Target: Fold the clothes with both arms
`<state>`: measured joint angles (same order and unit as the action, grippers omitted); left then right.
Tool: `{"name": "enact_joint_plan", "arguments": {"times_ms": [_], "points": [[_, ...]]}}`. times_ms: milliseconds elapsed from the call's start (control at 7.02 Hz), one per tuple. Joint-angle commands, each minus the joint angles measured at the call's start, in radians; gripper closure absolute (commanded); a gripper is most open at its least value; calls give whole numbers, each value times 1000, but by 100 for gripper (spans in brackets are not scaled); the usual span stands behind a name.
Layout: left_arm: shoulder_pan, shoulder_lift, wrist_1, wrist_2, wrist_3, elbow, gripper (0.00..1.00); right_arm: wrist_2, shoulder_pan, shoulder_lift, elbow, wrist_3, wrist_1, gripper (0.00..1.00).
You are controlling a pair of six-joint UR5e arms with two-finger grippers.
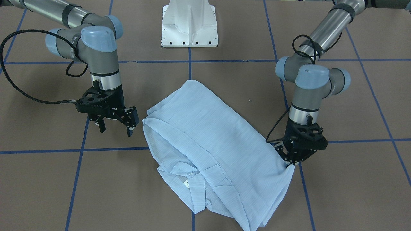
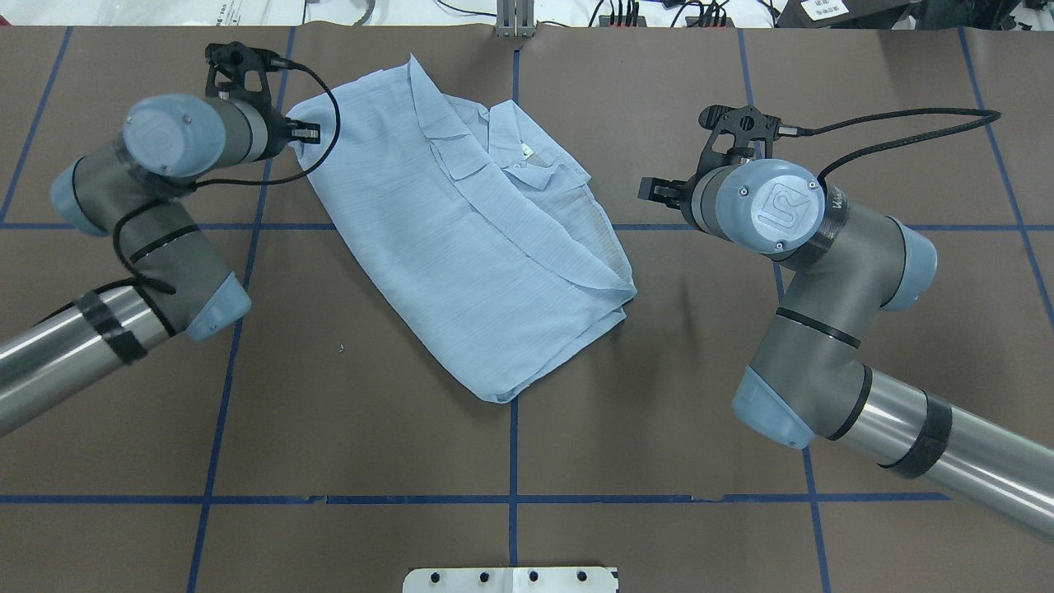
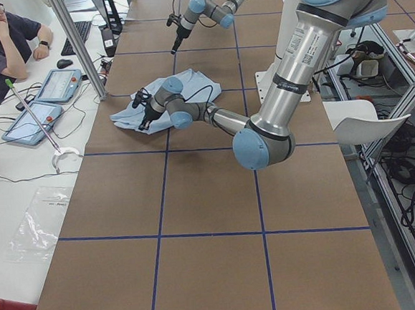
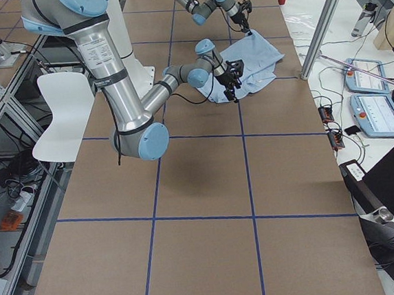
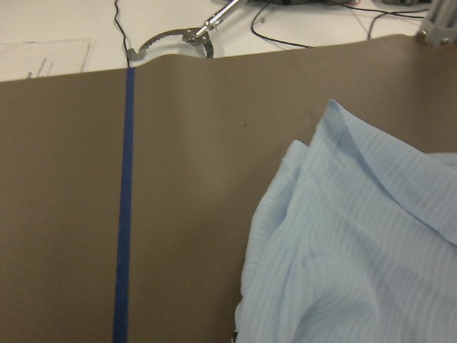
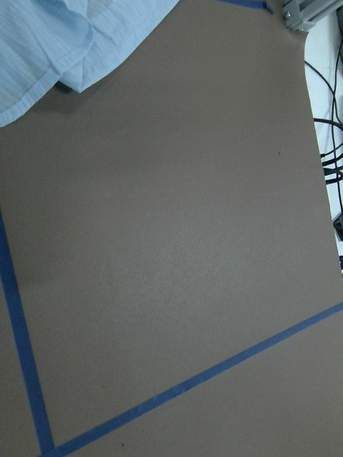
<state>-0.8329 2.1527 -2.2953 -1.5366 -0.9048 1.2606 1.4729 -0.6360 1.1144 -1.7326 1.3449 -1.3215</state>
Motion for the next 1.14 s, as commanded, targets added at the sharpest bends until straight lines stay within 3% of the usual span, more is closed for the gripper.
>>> {"name": "enact_joint_plan", "arguments": {"times_ms": [0,143,285,428,570,855,998], "points": [[-73,195,-25,19,113,-267,100,0,19,-28,-1,13,2,0],[-96,214,-45,12,159,-303,100,0,30,-36,-1,13,2,0],[-109,169,-170,9,240,-300,1,0,44,-47,5,14,-1,0],[-110,97,-337,-46,238,-285,0,-2,47,-71,11,14,-7,0],[-118,79,-351,-125,236,-259,0,-2,47,-141,86,51,-5,0],[-118,1,-352,-129,227,-149,0,-9,47,-342,348,243,-1,2],[-108,-17,-352,-129,177,-135,0,-17,47,-396,433,313,22,4]]}}
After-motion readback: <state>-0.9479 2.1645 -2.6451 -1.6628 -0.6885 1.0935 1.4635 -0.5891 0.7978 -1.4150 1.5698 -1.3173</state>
